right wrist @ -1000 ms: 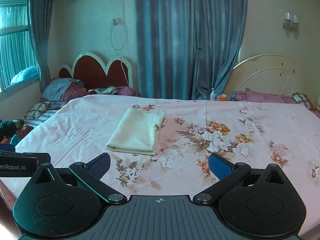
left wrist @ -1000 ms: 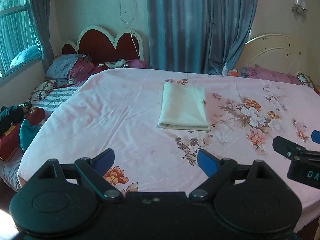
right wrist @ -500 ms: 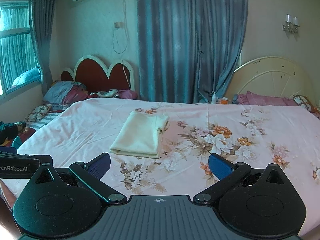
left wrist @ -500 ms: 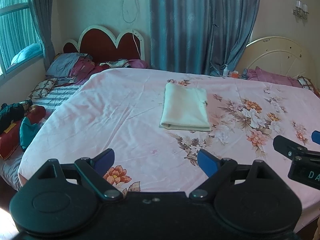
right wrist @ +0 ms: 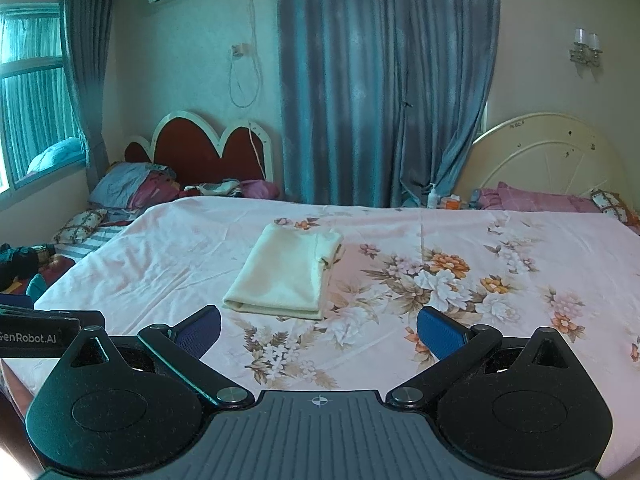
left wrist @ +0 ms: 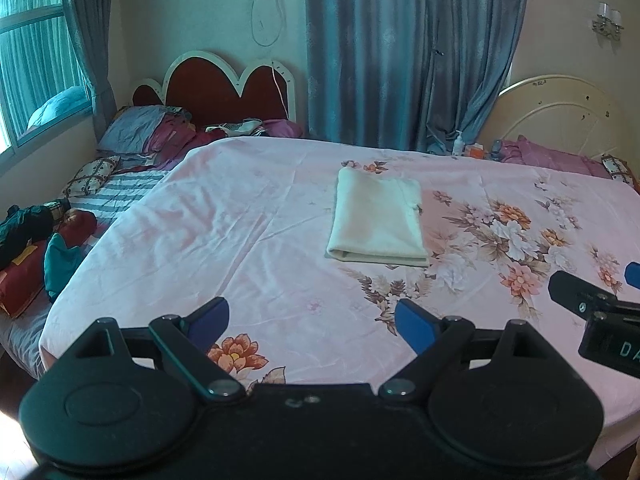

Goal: Fold small clothes

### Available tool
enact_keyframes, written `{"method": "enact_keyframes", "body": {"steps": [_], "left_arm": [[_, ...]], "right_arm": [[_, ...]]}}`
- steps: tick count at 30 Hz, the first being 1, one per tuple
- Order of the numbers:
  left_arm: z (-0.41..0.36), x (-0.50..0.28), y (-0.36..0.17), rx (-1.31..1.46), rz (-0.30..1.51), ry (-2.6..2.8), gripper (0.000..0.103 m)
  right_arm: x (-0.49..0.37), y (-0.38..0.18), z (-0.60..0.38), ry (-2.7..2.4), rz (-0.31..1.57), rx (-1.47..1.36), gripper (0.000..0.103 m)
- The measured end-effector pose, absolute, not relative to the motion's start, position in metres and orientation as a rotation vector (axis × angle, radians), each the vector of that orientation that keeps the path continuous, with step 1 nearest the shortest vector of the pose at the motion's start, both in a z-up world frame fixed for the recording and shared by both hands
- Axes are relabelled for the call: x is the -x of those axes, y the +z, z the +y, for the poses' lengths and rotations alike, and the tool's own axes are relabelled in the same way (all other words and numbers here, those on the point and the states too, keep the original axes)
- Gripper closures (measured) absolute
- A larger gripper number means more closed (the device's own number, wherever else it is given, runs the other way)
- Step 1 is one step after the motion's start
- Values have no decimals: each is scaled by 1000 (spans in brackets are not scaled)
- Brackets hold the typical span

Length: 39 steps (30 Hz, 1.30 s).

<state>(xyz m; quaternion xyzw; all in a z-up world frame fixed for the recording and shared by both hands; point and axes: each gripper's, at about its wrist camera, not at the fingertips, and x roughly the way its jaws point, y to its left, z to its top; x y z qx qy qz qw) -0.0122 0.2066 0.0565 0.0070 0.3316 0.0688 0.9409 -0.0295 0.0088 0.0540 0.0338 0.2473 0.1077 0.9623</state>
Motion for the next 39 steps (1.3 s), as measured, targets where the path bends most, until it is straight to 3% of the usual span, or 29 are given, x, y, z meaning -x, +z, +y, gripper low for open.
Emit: {"method": "enact_keyframes", "body": {"steps": [39], "left_arm": [[210, -23, 34, 109, 752, 54, 14]], "right_arm": [[13, 35, -4, 189, 532, -87, 0]]}}
